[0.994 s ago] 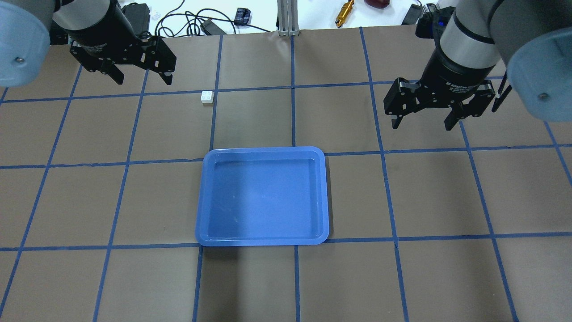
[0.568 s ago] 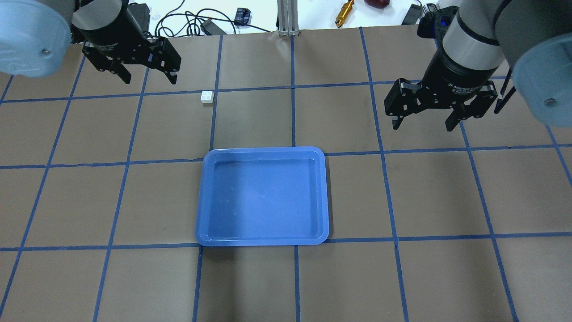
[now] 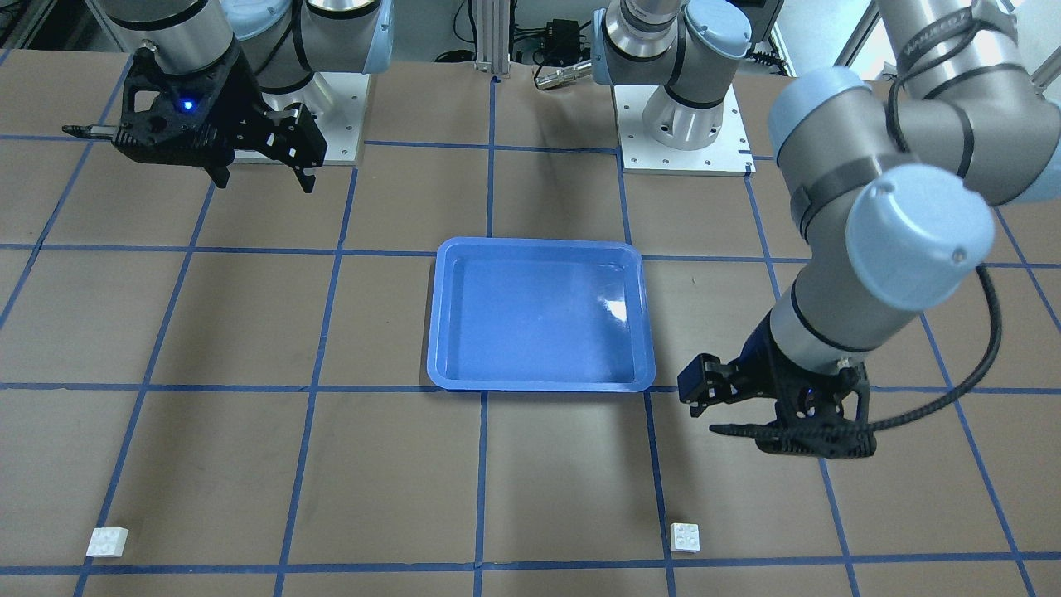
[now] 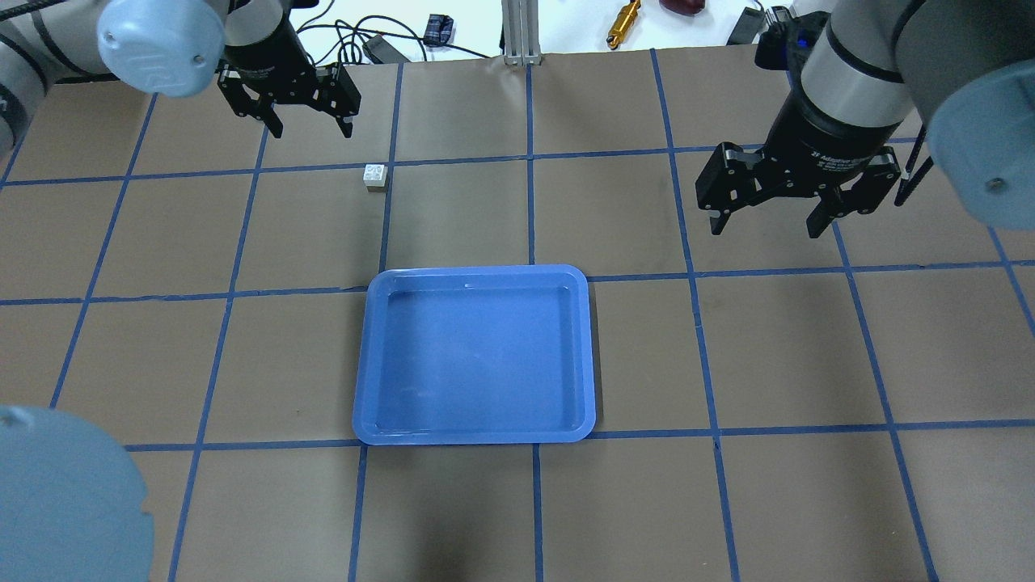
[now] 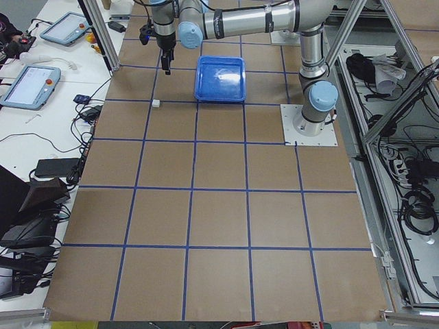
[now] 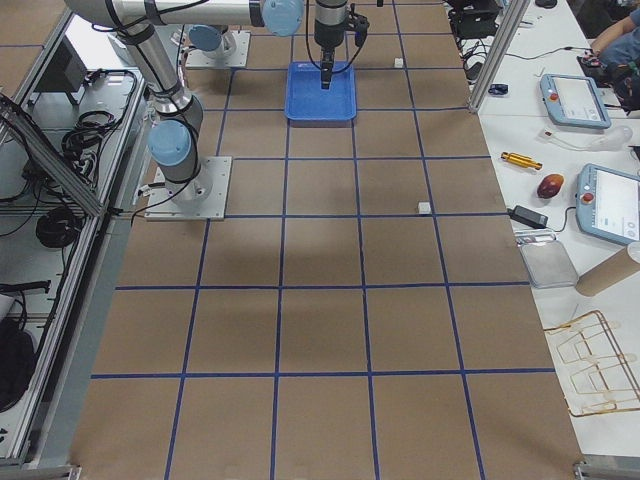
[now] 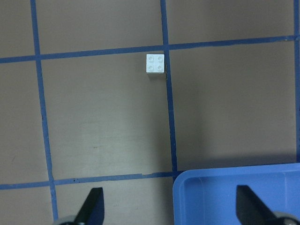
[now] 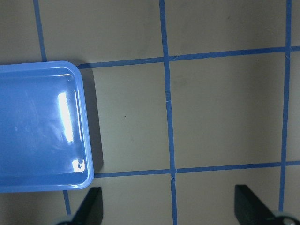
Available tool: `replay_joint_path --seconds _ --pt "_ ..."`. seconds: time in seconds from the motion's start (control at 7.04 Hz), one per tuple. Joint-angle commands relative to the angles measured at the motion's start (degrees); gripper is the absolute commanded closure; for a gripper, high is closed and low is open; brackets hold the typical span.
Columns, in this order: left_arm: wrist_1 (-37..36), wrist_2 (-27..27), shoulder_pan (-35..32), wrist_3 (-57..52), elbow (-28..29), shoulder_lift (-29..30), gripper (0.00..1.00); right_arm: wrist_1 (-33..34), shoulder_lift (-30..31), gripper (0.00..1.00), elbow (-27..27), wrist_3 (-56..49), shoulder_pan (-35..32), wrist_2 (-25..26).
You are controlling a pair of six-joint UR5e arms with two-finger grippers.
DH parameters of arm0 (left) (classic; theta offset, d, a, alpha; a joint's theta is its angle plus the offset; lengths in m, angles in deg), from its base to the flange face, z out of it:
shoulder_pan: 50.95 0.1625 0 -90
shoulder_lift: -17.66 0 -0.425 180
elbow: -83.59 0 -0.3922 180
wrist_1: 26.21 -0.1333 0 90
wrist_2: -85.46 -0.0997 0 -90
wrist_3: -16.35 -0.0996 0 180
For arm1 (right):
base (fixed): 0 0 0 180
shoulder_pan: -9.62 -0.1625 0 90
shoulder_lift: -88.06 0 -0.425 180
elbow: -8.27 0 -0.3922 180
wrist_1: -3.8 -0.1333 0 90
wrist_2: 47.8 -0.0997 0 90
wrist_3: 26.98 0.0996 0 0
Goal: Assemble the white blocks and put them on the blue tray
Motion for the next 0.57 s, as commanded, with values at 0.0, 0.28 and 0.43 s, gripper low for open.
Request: replay_joint_path --seconds 0.0,0.28,0.43 --pt "-5.49 0.12 -0.01 1.83 0.22 6.13 0.0 0.14 -0.09 0.0 -0.18 -0.2 0.17 0.2" --pt "-12.92 0.56 -0.01 3.0 -2.14 11.23 0.0 1.54 -0.61 0.0 -0.35 -6.9 1.83 -0.24" --pt "-17.5 0.57 -0.01 3.0 -2.68 13.52 0.0 3.12 -0.88 0.0 -0.26 -15.93 4.27 -0.07"
